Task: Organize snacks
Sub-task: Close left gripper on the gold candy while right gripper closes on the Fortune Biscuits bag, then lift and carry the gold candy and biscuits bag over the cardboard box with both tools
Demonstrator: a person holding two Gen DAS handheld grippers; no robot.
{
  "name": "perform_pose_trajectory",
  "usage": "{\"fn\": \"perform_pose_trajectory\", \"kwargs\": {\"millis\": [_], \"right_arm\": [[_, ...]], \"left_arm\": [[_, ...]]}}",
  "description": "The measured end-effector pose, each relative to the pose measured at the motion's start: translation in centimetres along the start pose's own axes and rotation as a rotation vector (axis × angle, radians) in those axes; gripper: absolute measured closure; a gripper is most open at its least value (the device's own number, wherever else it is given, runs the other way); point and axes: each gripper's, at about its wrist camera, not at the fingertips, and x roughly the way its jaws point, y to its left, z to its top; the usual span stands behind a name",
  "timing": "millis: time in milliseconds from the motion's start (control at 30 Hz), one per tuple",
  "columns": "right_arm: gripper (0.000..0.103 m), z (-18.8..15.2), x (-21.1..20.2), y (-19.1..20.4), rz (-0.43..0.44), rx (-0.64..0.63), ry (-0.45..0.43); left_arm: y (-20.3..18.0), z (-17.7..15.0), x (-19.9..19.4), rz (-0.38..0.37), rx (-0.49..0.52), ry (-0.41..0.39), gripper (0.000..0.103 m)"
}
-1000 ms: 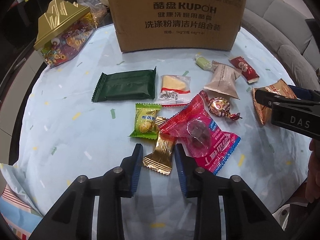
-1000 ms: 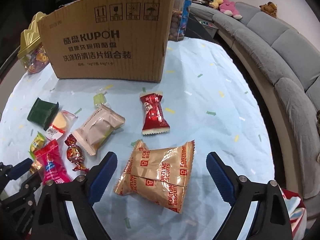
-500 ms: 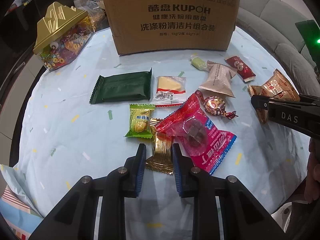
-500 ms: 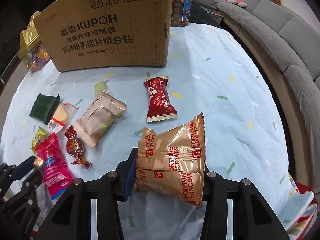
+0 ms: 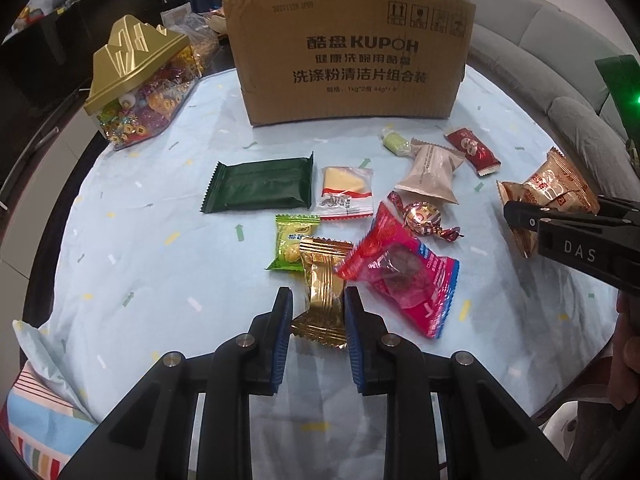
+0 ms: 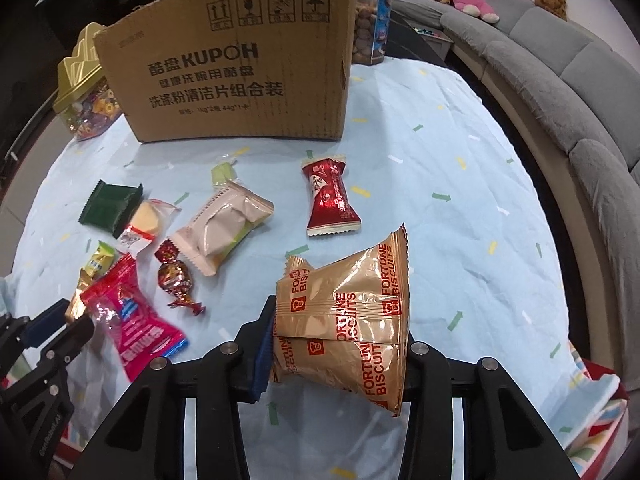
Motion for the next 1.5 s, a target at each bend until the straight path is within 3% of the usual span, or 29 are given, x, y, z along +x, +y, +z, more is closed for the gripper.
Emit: {"fn": "perform_pose_trajectory", "kwargs": {"millis": [633,1500], "right_arm": [[0.060,1.1,-2.4,1.6,0.020,-0.028,0.012],[0.060,5.6,-6.6,2.2,0.050,-0.014,-0.011]], "left_arm": [[1.9,1.3,-1.3,0.021,-0.061,0.029,0.077],[2.9,7.1,-4.4,0.022,-0.100,0.001,0.077]]}}
